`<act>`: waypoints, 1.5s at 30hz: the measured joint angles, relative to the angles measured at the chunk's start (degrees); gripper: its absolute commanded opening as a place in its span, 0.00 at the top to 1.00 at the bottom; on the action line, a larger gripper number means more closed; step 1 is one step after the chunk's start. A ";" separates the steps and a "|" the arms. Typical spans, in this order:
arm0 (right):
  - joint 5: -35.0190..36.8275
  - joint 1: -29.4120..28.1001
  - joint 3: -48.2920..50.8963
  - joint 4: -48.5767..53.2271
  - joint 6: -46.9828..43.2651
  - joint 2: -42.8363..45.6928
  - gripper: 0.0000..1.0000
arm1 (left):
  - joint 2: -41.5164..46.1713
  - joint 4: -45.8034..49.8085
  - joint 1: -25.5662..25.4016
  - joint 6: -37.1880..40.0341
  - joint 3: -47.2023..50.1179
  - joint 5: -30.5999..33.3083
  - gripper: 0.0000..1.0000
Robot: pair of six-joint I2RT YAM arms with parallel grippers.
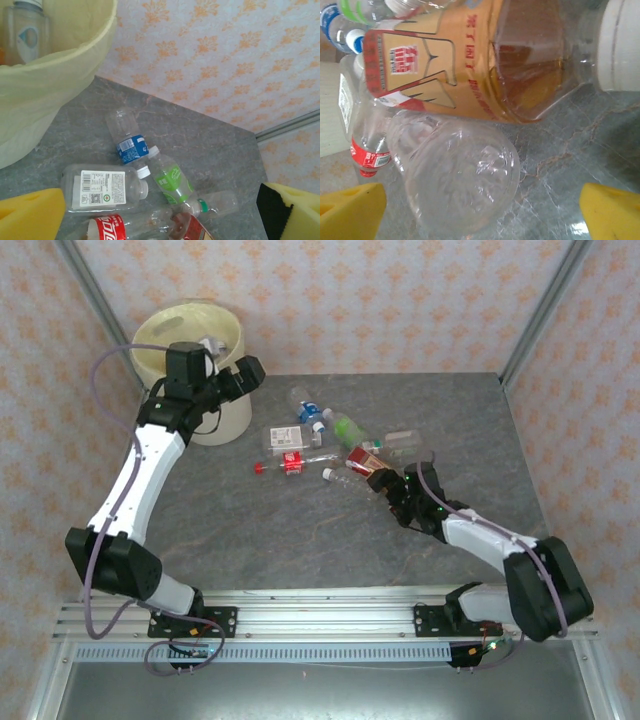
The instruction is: Put the plastic bottles in the bin
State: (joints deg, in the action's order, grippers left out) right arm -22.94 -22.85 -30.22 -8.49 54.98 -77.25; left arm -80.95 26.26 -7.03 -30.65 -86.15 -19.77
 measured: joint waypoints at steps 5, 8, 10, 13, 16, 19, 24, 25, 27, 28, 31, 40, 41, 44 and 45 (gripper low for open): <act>-2.21 0.02 -0.44 -4.04 1.31 -4.72 0.01 | 6.29 -0.09 0.00 1.27 4.11 2.23 0.00; -2.62 -0.04 -0.66 -6.67 1.62 -5.35 0.02 | 7.78 0.24 0.00 2.27 5.20 3.48 0.00; -2.69 -0.04 -0.66 -7.80 1.81 -5.64 0.04 | 8.11 0.57 0.00 2.67 5.81 4.09 0.00; -3.08 -0.04 -0.66 -9.14 2.01 -5.81 0.04 | 8.09 1.09 0.00 2.97 6.80 4.46 0.00; -3.65 -0.04 -0.63 -10.49 2.01 -5.86 0.04 | 8.04 1.64 0.00 3.10 7.54 4.85 0.00; -4.70 -0.04 -0.63 -12.00 2.03 -6.08 0.04 | 8.04 1.79 0.00 3.08 7.91 4.85 0.00; -5.60 -0.13 -0.63 -13.70 2.29 -6.86 0.04 | 7.82 1.77 0.00 3.06 8.07 4.85 0.00; -5.60 -0.15 -0.63 -13.92 2.29 -6.93 0.03 | 7.82 1.75 0.00 3.06 8.24 4.85 0.00; -5.60 -0.15 -0.63 -14.47 2.49 -7.32 0.03 | 7.82 1.77 0.00 3.06 8.68 4.85 0.00; -5.60 -0.15 -0.63 -14.82 2.54 -7.72 0.03 | 7.80 1.77 0.00 3.06 8.87 4.83 0.00; -5.62 -0.35 -0.63 -15.30 2.95 -9.07 0.02 | 7.76 1.77 0.00 3.06 9.18 4.83 0.00; -5.55 -1.18 -0.63 -17.31 3.15 -10.78 0.26 | 7.80 1.77 0.00 2.99 10.56 4.83 0.00; -5.40 -1.22 -0.63 -17.68 3.06 -10.78 0.31 | 7.80 1.75 0.00 2.71 10.84 4.79 0.00; -4.96 -1.27 -0.46 -18.82 3.04 -10.78 0.42 | 7.80 1.70 0.00 1.70 11.65 4.13 0.00; -4.92 -1.27 -0.39 -19.02 2.89 -10.78 0.44 | 7.80 1.68 0.00 1.20 11.82 3.74 0.00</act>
State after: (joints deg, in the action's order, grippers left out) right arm -27.86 -24.12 -30.61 -27.51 57.87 -88.03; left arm -73.14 27.94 -7.03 -29.45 -74.32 -16.03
